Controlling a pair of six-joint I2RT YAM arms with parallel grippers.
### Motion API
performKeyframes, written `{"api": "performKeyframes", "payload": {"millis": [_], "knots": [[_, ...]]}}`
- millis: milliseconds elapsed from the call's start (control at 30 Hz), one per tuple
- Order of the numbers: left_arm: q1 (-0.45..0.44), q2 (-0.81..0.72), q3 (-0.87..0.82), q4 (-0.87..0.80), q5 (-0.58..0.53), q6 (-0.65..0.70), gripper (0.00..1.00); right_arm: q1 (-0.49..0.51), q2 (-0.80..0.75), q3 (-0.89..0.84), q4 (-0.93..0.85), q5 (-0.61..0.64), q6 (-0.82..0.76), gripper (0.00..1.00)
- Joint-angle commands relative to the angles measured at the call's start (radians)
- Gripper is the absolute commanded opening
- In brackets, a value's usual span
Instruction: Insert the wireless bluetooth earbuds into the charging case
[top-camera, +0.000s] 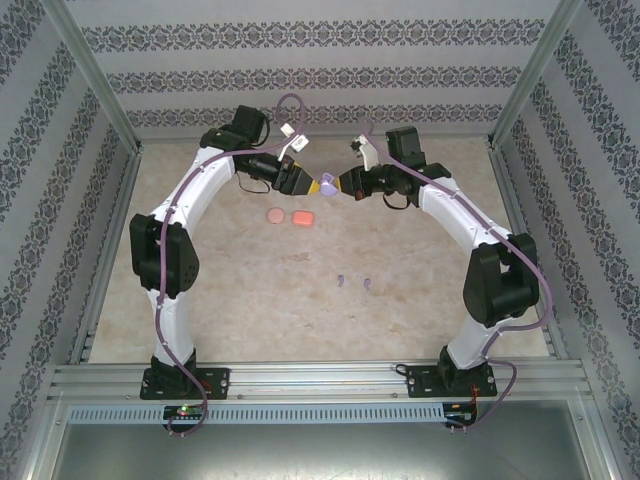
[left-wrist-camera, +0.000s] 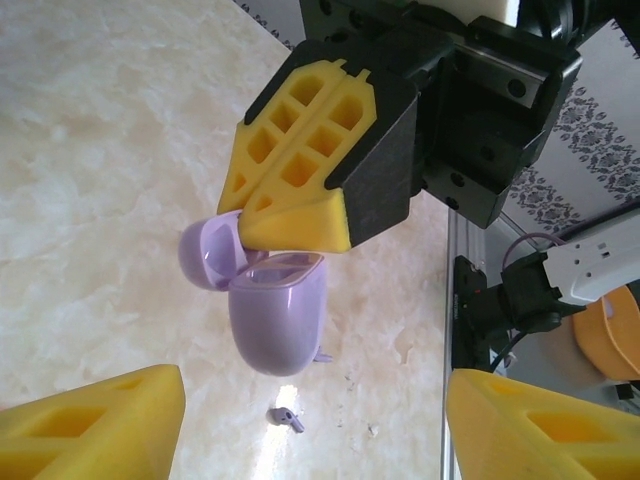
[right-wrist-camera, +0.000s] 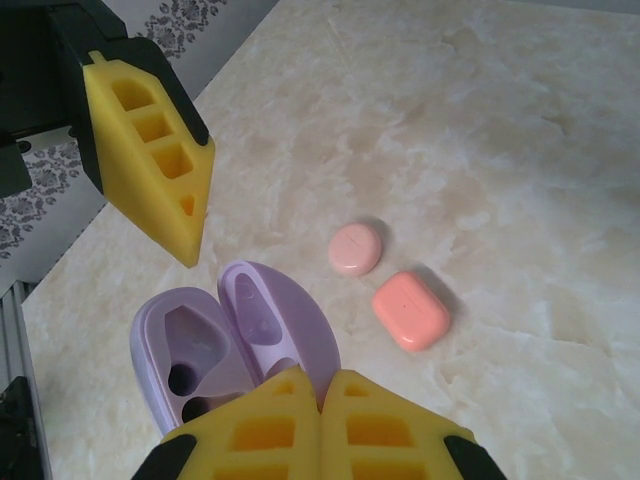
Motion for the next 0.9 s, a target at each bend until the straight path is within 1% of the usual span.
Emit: {"api": "performKeyframes", "payload": {"millis": [0, 133, 533, 700, 867], "knots": [[-0.009, 0.026, 0.021, -0.042, 0.046, 0.038, 0.69, 0.023, 0.012, 0.043, -0.006, -0.039, -0.016, 0.00], [-0.015, 0.037, 0.023, -0.044, 0.053, 0.041, 0.67, 0.036, 0.018, 0.057, -0.011, -0.045, -0.013, 0.00], [-0.018, 0.045, 0.027, -0.054, 0.074, 0.053, 0.55, 0.059, 0.031, 0.076, -0.018, -0.034, -0.009, 0.00], [-0.018, 0.052, 0.031, -0.059, 0.091, 0.058, 0.46, 0.063, 0.030, 0.076, -0.016, -0.030, -0.005, 0.00], [-0.021, 0.057, 0.037, -0.066, 0.097, 0.064, 0.45, 0.066, 0.030, 0.081, -0.022, -0.034, -0.008, 0.00]]}}
